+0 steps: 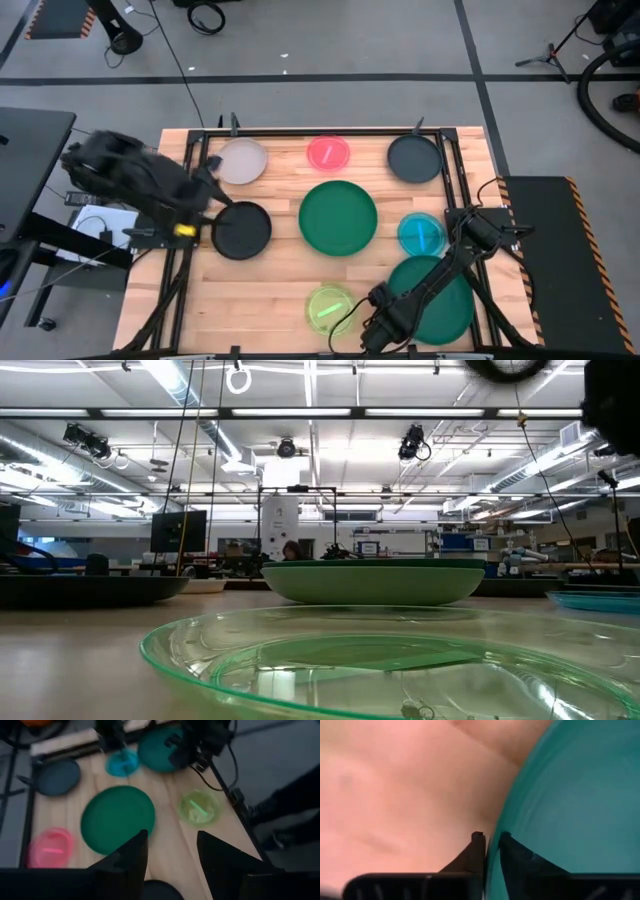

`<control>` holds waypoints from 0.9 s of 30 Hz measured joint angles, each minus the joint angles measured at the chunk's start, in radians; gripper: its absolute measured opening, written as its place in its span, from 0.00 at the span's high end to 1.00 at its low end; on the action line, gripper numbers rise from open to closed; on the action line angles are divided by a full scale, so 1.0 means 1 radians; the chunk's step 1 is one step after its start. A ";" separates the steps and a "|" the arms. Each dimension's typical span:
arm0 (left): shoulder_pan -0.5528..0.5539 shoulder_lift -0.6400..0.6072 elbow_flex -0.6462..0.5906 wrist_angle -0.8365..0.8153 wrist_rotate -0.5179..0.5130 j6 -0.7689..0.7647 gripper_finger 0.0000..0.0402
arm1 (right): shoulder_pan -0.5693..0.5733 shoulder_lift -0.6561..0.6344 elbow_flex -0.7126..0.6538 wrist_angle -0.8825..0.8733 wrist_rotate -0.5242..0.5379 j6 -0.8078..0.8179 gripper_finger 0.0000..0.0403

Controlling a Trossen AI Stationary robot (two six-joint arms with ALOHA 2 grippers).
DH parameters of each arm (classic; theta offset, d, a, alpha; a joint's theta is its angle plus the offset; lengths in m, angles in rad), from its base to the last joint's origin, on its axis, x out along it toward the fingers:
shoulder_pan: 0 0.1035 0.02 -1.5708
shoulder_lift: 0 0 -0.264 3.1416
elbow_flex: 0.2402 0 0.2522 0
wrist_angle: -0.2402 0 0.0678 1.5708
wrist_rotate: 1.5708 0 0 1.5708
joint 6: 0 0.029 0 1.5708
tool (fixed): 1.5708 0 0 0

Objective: Stack plastic plates
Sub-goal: Stack the dark green plate on top of the dark green plate

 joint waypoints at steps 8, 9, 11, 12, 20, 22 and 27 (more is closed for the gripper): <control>0.054 -0.156 0.001 0.045 -0.008 -0.012 0.56 | -0.037 0.000 0.387 -0.221 0.050 -0.230 0.96; 0.054 -0.168 0.001 0.054 -0.015 -0.012 0.56 | -0.052 0.000 0.438 -0.256 0.093 -0.293 0.96; 0.054 -0.188 0.001 0.072 -0.024 -0.012 0.56 | -0.088 -0.001 0.527 -0.300 0.197 -0.438 0.96; 0.054 -0.195 0.001 0.078 -0.026 -0.012 0.56 | -0.109 -0.001 0.563 -0.324 0.242 -0.512 0.96; 0.051 -0.207 0.001 0.079 -0.026 -0.080 0.56 | -0.275 -0.002 0.661 -0.403 0.440 -1.009 0.96; 0.051 -0.207 0.001 0.073 -0.026 -0.095 0.56 | -0.312 -0.002 0.639 -0.402 0.458 -1.121 0.96; 0.051 -0.199 0.001 0.068 -0.026 -0.122 0.56 | -0.376 -0.002 0.528 -0.351 0.498 -1.399 0.96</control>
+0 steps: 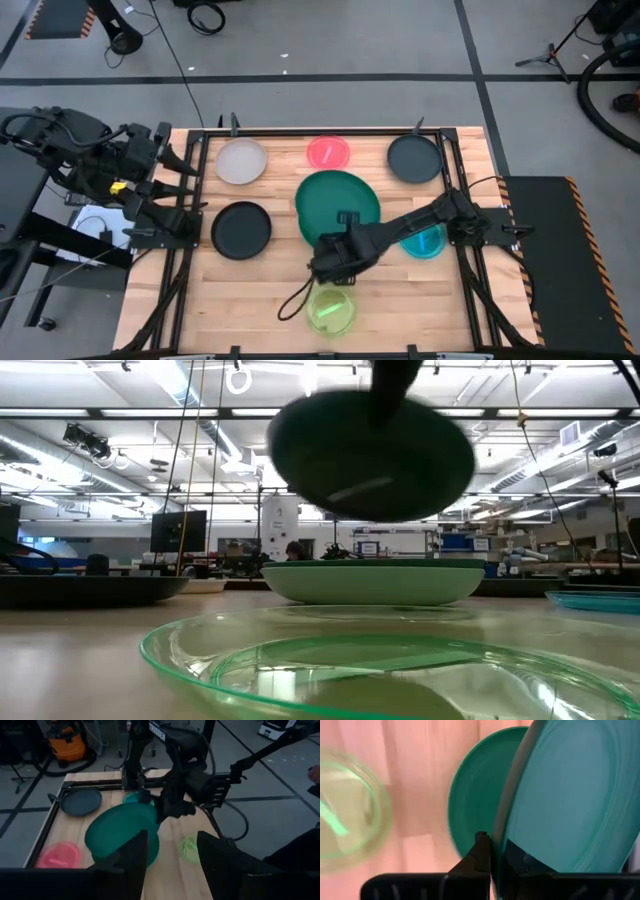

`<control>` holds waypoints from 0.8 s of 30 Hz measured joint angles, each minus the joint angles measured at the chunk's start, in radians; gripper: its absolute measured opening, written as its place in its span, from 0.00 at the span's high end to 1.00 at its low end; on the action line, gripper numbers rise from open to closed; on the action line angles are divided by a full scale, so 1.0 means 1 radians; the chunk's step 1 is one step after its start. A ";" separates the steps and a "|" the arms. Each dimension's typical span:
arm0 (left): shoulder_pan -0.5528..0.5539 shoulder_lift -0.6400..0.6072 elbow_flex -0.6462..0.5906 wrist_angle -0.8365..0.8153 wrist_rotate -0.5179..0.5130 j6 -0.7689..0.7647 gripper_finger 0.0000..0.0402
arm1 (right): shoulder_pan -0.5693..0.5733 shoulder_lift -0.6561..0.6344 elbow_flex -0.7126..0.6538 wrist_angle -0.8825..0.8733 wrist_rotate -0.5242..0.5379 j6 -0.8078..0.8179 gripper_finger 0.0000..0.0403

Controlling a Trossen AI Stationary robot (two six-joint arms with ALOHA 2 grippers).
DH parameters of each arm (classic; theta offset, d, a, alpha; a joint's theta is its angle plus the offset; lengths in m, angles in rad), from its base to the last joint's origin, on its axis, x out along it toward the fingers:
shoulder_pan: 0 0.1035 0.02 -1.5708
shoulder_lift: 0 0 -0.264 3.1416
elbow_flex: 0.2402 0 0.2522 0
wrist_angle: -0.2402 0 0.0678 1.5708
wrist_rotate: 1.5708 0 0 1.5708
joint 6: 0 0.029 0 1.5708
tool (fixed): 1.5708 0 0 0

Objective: Stack plastic plates
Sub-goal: Stack the dark green plate on top of the dark green plate, then stack the right black plate on top of the dark green plate

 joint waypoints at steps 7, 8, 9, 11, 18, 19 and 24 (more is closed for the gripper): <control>0.000 0.001 0.000 -0.046 0.000 -0.029 0.56 | -0.007 0.002 -0.191 0.113 -0.031 -0.181 0.96; 0.000 0.001 0.000 -0.046 0.000 -0.031 0.56 | -0.005 0.002 -0.216 0.120 -0.041 -0.182 0.96; 0.000 0.001 0.000 -0.046 0.000 -0.033 0.56 | -0.003 0.002 -0.237 0.130 -0.048 -0.182 0.96; 0.000 0.001 0.000 -0.046 -0.001 -0.033 0.56 | -0.002 0.002 -0.280 0.161 -0.061 -0.183 0.95; 0.000 0.011 0.000 -0.040 -0.030 -0.033 0.56 | -0.002 0.002 -0.347 0.213 -0.067 -0.105 0.84; 0.000 0.015 0.000 -0.039 -0.031 -0.033 0.56 | -0.002 0.002 -0.340 0.207 -0.070 -0.090 0.82; 0.000 0.031 -0.001 -0.017 -0.048 0.013 0.56 | -0.009 -0.015 -0.265 0.179 -0.087 -0.043 0.70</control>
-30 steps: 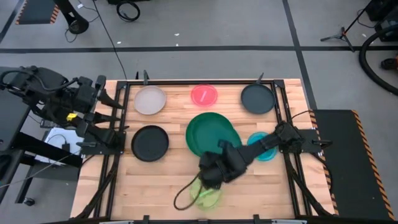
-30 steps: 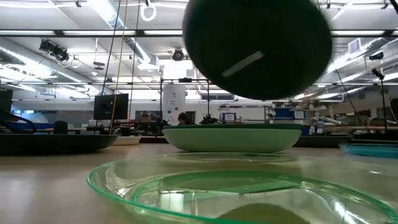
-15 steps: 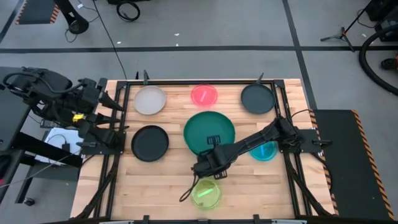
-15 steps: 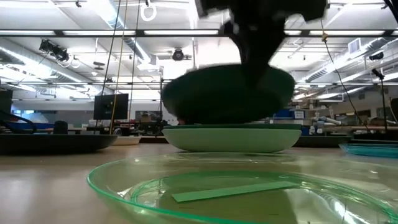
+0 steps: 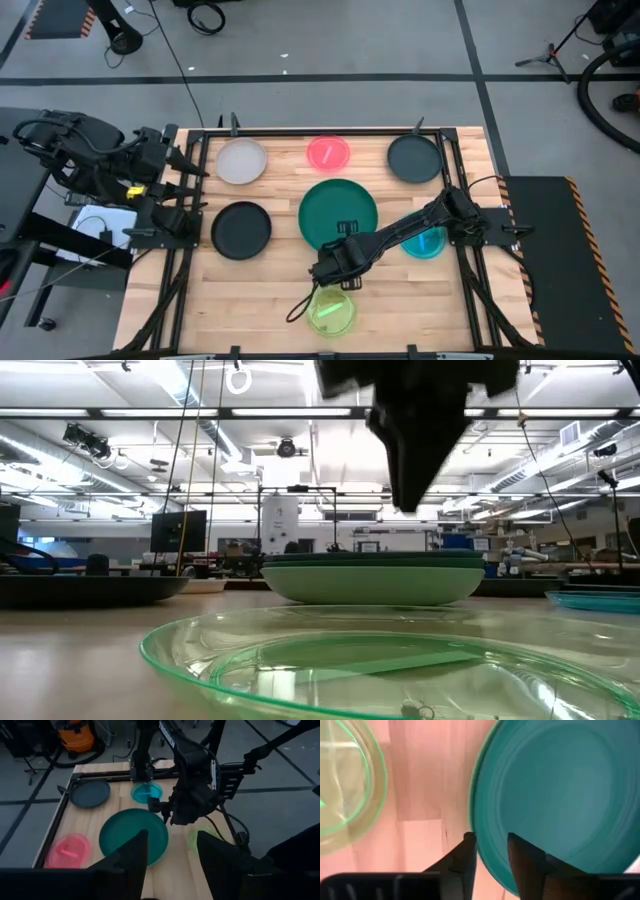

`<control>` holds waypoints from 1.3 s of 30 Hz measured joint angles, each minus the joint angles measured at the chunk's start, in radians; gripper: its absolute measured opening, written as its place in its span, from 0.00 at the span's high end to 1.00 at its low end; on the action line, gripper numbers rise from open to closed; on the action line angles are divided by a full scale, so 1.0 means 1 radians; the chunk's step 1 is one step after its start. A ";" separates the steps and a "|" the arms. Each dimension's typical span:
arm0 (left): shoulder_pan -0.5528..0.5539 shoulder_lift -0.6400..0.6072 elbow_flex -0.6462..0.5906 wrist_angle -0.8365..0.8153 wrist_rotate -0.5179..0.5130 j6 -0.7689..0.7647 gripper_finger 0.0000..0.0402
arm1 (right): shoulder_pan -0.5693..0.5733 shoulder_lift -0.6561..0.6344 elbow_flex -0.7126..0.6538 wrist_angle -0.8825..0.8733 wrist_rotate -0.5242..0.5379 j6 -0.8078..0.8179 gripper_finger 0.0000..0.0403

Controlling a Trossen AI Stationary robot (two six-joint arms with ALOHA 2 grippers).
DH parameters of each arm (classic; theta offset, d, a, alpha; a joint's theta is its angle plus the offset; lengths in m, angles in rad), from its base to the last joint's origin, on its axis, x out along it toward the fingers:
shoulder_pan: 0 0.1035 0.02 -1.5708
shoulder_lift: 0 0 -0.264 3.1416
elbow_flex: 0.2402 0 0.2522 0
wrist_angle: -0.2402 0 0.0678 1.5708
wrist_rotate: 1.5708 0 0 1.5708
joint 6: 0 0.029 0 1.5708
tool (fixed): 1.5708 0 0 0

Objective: Stack plastic plates
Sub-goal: Stack the right black plate on top of the dark green plate

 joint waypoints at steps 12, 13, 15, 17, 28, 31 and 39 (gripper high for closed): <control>0.000 0.030 0.000 -0.015 -0.001 0.005 0.56 | -0.148 -0.195 -0.010 -0.121 0.084 0.342 0.54; 0.000 0.030 0.000 -0.024 -0.001 0.002 0.56 | -0.169 -0.222 -0.024 -0.161 0.110 0.389 0.53; 0.000 0.029 0.000 -0.042 -0.001 -0.009 0.56 | -0.214 -0.272 -0.065 -0.230 0.137 0.463 0.53; 0.000 0.029 0.000 -0.052 -0.001 -0.026 0.56 | -0.263 -0.327 -0.129 -0.267 0.138 0.498 0.53; 0.000 0.031 0.000 -0.080 -0.001 -0.079 0.56 | -0.577 -0.552 -0.605 -0.066 -0.026 0.463 0.54; 0.000 0.031 0.000 -0.102 -0.001 -0.084 0.56 | -0.653 -0.557 -0.692 -0.004 -0.044 0.458 0.54; 0.000 0.031 0.000 -0.110 -0.028 -0.084 0.56 | -0.828 -0.556 -0.816 0.221 -0.130 0.419 0.54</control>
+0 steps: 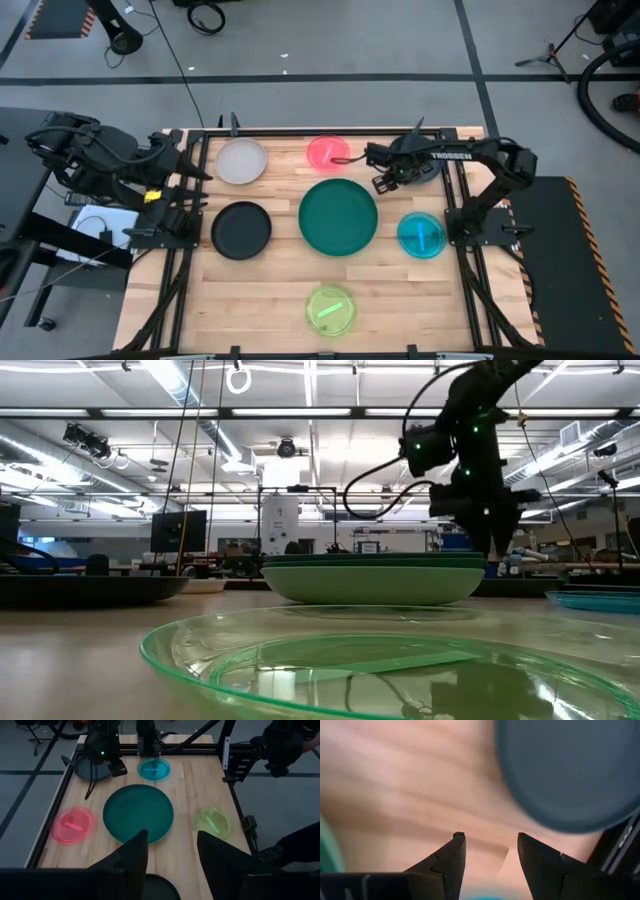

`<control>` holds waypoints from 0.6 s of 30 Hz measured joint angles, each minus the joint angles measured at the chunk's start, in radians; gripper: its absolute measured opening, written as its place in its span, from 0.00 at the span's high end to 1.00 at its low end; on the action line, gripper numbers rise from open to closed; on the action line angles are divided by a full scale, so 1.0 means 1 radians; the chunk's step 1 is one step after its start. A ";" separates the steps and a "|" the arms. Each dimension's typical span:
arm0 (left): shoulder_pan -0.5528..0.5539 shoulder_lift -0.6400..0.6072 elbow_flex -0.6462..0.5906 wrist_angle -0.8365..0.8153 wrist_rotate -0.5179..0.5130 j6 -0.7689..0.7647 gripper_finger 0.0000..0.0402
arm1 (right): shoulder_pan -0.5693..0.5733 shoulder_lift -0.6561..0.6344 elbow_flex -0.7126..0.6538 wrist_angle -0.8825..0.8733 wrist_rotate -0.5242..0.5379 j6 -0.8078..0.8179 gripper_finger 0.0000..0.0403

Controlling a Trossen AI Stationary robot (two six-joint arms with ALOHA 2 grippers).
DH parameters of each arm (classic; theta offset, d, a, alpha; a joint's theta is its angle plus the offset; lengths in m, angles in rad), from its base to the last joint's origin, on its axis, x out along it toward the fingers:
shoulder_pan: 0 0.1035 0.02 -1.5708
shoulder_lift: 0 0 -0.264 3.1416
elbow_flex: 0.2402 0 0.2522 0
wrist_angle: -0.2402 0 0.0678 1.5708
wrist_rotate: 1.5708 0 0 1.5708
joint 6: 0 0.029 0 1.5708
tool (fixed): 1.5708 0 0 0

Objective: Stack plastic plates
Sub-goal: Stack the right black plate on top of the dark green plate

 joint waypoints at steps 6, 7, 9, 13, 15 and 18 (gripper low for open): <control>0.000 0.000 0.000 0.000 -0.013 -0.006 0.56 | -0.105 0.000 -0.023 0.126 0.000 -0.067 0.55; 0.000 0.000 0.000 0.000 -0.019 -0.007 0.56 | -0.118 0.000 -0.028 0.151 0.000 -0.079 0.55; 0.000 0.000 0.000 0.000 -0.020 -0.008 0.56 | -0.143 0.002 -0.040 0.201 0.000 -0.096 0.56; 0.000 0.004 0.001 0.002 -0.036 -0.024 0.56 | -0.182 0.042 -0.056 0.234 -0.014 -0.129 0.57; 0.000 0.005 0.001 0.002 -0.047 -0.033 0.56 | -0.191 0.076 -0.056 0.237 -0.014 -0.152 0.57; 0.000 0.004 0.001 0.002 -0.080 -0.053 0.56 | -0.194 0.128 -0.056 0.270 -0.012 -0.192 0.57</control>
